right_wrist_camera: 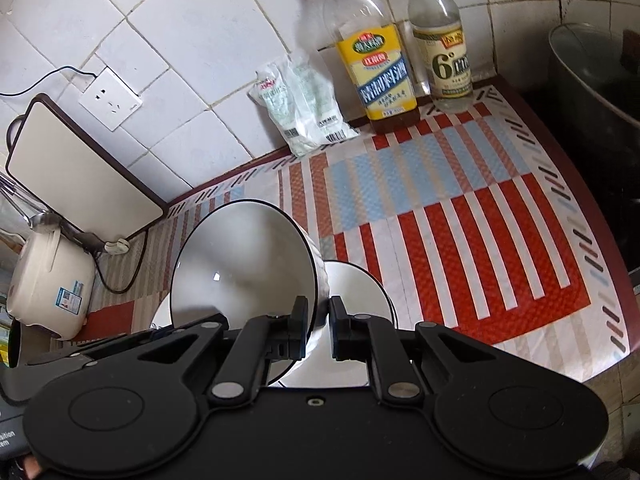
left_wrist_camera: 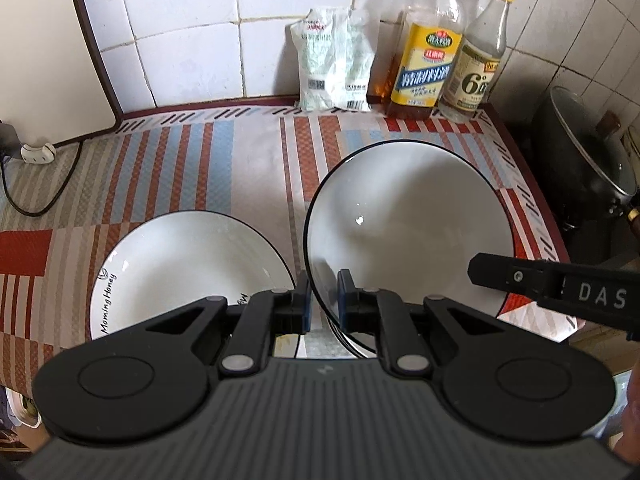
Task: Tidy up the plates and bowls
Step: 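Carry the bowl to the bowl stack and lower it inside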
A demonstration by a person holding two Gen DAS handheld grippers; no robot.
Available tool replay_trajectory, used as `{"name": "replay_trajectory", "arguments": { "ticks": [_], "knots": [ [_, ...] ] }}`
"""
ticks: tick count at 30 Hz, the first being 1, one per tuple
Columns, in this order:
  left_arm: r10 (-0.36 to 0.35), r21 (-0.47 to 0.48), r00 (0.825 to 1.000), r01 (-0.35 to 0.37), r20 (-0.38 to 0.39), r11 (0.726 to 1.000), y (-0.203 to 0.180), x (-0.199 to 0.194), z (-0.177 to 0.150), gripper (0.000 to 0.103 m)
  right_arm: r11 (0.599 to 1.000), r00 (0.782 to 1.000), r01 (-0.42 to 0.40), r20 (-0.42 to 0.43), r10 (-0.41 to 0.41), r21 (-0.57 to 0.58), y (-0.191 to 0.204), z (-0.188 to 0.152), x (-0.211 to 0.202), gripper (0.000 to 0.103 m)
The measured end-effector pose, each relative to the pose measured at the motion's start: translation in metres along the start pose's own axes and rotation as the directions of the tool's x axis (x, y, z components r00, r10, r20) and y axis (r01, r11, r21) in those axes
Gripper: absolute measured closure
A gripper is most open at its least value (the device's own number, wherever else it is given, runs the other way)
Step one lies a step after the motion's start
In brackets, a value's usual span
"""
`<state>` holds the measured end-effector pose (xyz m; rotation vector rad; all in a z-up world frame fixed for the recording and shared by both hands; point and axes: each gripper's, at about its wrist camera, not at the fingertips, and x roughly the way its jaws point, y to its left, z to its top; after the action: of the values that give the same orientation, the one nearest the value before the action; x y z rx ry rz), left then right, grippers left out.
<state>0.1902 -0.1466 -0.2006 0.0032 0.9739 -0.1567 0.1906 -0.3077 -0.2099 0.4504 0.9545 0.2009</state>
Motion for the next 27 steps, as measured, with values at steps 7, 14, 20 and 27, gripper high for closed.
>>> {"name": "replay_trajectory", "arguments": {
  "ticks": [7,14,20,27],
  "knots": [
    [-0.012,0.021,0.999,0.013,-0.035,1.0,-0.006,0.015,-0.009,0.092,1.0,1.0,0.008,-0.019,-0.007,0.013,-0.014,-0.011,0.005,0.087],
    [-0.009,0.012,0.997,0.01,-0.083,1.0,-0.006,0.032,-0.012,0.092,0.999,0.998,0.042,-0.052,-0.041,0.009,-0.019,-0.013,0.018,0.088],
    [-0.025,-0.016,0.994,0.024,-0.11,1.0,-0.001,0.04,-0.012,0.093,0.992,0.991,0.108,-0.067,-0.113,-0.072,-0.007,-0.012,0.025,0.088],
    [-0.024,-0.022,0.991,0.022,-0.13,1.0,-0.001,0.046,-0.012,0.092,0.984,0.988,0.131,-0.067,-0.14,-0.122,-0.006,-0.015,0.028,0.087]
  ]
}}
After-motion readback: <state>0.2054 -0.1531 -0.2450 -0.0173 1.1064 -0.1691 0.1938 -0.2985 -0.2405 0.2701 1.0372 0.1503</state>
